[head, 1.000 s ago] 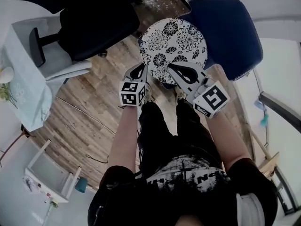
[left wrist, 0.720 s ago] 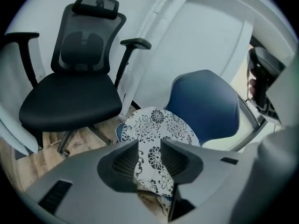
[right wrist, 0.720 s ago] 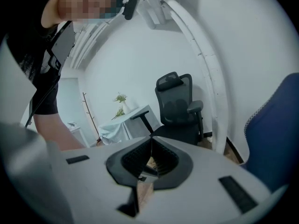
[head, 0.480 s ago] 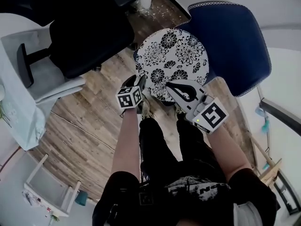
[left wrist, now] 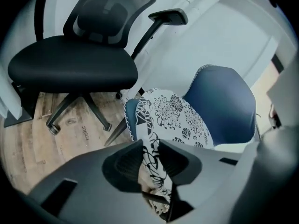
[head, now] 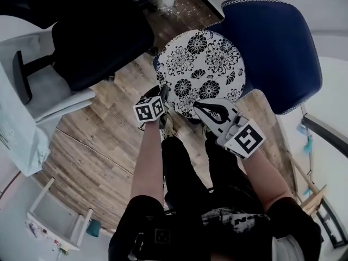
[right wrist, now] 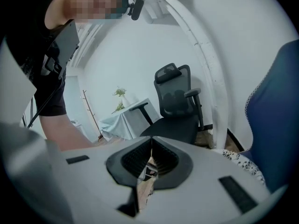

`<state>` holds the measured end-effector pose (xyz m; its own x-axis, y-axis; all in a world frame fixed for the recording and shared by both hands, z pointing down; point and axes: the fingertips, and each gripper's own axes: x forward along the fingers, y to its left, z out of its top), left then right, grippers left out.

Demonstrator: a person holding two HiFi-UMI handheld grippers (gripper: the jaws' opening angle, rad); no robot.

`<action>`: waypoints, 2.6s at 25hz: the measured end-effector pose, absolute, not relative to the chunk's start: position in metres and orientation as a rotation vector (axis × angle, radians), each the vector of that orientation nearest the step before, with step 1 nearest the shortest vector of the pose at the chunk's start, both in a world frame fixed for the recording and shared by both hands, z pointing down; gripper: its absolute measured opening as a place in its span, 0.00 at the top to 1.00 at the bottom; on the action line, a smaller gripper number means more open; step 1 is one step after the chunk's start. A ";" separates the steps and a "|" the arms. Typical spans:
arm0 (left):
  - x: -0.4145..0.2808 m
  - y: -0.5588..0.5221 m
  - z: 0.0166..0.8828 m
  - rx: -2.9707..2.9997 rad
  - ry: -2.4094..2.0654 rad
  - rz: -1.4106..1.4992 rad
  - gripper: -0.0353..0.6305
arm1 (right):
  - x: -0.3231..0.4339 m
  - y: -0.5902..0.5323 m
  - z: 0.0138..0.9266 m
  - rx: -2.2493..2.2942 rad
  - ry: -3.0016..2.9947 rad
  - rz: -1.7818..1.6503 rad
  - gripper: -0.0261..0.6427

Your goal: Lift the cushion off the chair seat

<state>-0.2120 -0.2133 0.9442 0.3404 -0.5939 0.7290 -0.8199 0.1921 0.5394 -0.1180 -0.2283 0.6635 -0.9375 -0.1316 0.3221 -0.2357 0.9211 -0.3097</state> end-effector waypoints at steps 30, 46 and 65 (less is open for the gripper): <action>-0.172 -0.239 0.733 1.875 -1.399 0.262 0.91 | -0.097 -0.242 0.594 0.319 -2.829 0.541 0.93; -0.173 -0.224 0.528 2.085 -1.621 0.284 0.91 | -0.083 -0.247 0.474 0.276 -2.890 0.312 0.93; -0.182 -0.196 0.409 2.136 -1.870 0.195 0.91 | -0.087 -0.252 0.395 0.170 -2.989 0.201 0.93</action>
